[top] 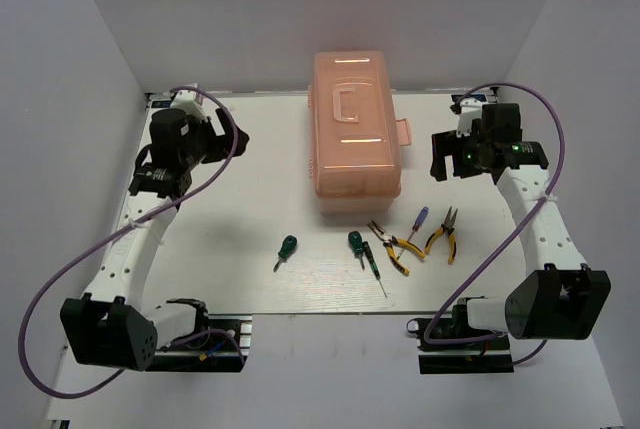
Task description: Sort the tools into containers
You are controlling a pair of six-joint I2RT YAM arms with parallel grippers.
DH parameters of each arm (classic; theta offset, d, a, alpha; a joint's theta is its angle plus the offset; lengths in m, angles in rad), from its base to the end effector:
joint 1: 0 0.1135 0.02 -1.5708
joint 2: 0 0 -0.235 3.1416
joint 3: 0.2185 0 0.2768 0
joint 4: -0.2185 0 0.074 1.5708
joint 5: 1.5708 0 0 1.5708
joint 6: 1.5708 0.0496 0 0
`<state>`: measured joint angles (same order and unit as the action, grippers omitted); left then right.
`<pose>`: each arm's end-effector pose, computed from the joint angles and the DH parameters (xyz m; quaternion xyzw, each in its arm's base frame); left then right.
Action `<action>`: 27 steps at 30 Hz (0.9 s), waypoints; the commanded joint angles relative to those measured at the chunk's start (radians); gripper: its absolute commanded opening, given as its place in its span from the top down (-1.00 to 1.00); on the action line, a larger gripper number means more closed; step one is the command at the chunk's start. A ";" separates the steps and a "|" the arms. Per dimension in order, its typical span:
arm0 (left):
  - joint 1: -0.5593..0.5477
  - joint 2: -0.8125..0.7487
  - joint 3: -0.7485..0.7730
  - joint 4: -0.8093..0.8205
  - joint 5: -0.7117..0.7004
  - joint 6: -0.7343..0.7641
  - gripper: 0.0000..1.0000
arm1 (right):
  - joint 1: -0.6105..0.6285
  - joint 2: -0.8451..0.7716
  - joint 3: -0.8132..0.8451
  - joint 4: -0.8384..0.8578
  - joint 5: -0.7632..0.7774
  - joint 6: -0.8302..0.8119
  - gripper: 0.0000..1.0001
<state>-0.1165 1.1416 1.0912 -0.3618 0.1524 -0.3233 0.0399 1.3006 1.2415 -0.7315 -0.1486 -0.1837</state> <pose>0.3049 -0.0433 0.3242 -0.0447 0.8343 -0.1812 0.5188 0.3166 0.0200 0.2964 -0.1309 0.9134 0.0412 0.3832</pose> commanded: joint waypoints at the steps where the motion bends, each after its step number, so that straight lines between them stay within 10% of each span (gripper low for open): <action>1: -0.002 0.024 0.067 -0.015 0.079 -0.003 -1.00 | 0.000 0.003 0.027 0.027 -0.018 0.009 -0.81; 8: -0.011 0.075 0.079 -0.026 0.142 0.006 -1.00 | 0.000 -0.014 0.068 0.047 -0.253 -0.169 -0.73; 10: -0.011 0.075 0.061 -0.014 0.153 0.006 -0.89 | 0.005 -0.032 0.070 0.122 -0.269 -0.162 -0.12; 11: -0.011 0.075 0.061 -0.002 0.183 0.006 -0.68 | 0.006 -0.032 0.091 0.144 -0.285 -0.155 0.99; 12: -0.011 0.084 0.061 0.009 0.184 0.006 -0.33 | 0.011 -0.015 0.099 0.209 -0.296 -0.145 1.00; 13: -0.011 0.084 0.052 0.009 0.184 0.006 0.63 | 0.018 -0.003 0.111 0.231 -0.321 -0.119 1.00; 14: -0.011 0.098 0.052 0.009 0.184 0.006 0.99 | 0.023 0.014 0.155 0.242 -0.334 -0.106 1.00; 17: -0.011 0.109 0.052 0.009 0.196 0.006 1.00 | 0.063 0.152 0.350 0.230 -0.440 0.004 0.79; 18: -0.011 0.109 0.052 0.020 0.206 0.006 1.00 | 0.078 0.249 0.437 0.233 -0.475 0.106 0.13; 21: -0.011 0.119 0.052 0.020 0.226 -0.003 -0.13 | 0.165 0.378 0.565 0.274 -0.493 0.243 -0.63; 22: -0.011 0.130 0.052 0.020 0.226 -0.003 -0.58 | 0.210 0.403 0.626 0.288 -0.480 0.259 -0.70; 27: -0.011 0.141 0.052 0.029 0.259 -0.013 -0.75 | 0.325 0.651 0.849 0.251 -0.362 0.409 -0.67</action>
<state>-0.1219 1.2919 1.1286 -0.3576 0.3649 -0.3317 0.3161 1.8526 1.9862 -0.4801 -0.5499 0.0746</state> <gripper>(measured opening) 0.872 0.843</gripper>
